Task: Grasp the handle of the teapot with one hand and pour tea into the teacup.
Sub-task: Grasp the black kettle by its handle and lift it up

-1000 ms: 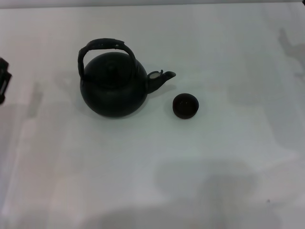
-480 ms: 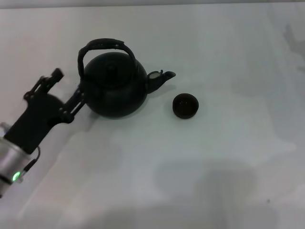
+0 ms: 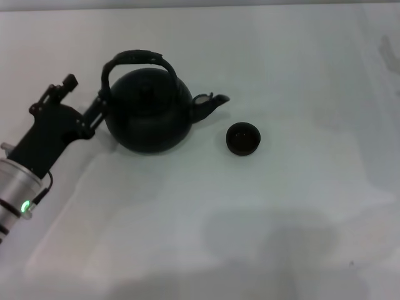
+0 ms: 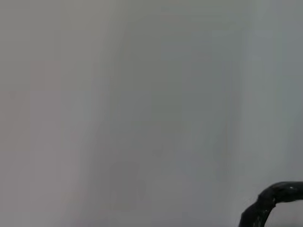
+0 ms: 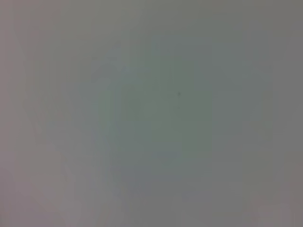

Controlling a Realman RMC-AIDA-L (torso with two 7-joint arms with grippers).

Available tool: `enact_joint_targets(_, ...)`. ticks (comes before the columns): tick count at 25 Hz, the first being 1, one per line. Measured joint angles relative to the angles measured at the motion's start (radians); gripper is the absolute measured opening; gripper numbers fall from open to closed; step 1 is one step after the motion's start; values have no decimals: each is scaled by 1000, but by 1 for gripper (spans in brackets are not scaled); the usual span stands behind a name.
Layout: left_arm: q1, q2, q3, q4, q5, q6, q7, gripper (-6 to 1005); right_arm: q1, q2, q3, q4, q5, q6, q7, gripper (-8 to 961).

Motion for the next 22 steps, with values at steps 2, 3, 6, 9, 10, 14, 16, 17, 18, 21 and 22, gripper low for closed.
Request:
enact_joint_targets(2,-6,0,0,0,-9,-9,0,718,3,0,0,0,0,0,1,845)
enact_joint_targets(3,-11,0,0,0,-12,-15,0,718,3,0,0,0,0,0,1,845)
enact_joint_targets(6,-35,0,0,-1,-16,-47,0,717,5,0,0,-4,0,-1,1,845)
enact_joint_targets(9,-56,0,0,-3,-16,-78,0,717,6,0,0,-9,1,-2,1,845)
enact_joint_targets(10,-64,0,0,-3,-16,-89,0,717,6,0,0,-10,1,-2,2,845)
enact_joint_targets(14,-88,1,0,-6,-17,-135,1,717,5,0,0,-14,0,-3,2,845)
enact_joint_targets(16,-99,1,0,-7,-17,-154,9,718,5,-1,0,-17,1,-5,2,845)
enact_joint_targets(17,-102,2,-2,-7,-20,-161,14,718,6,-1,0,-20,0,-8,2,845)
enact_joint_targets(18,-102,2,-2,-7,-21,-163,18,718,6,-1,0,-22,0,-11,2,845)
enact_joint_targets(21,-102,2,-3,-4,-28,-168,39,608,9,-1,0,-25,0,-23,2,845)
enact_joint_targets(22,-101,2,-3,-3,-28,-168,43,572,9,-2,0,-25,0,-26,2,845)
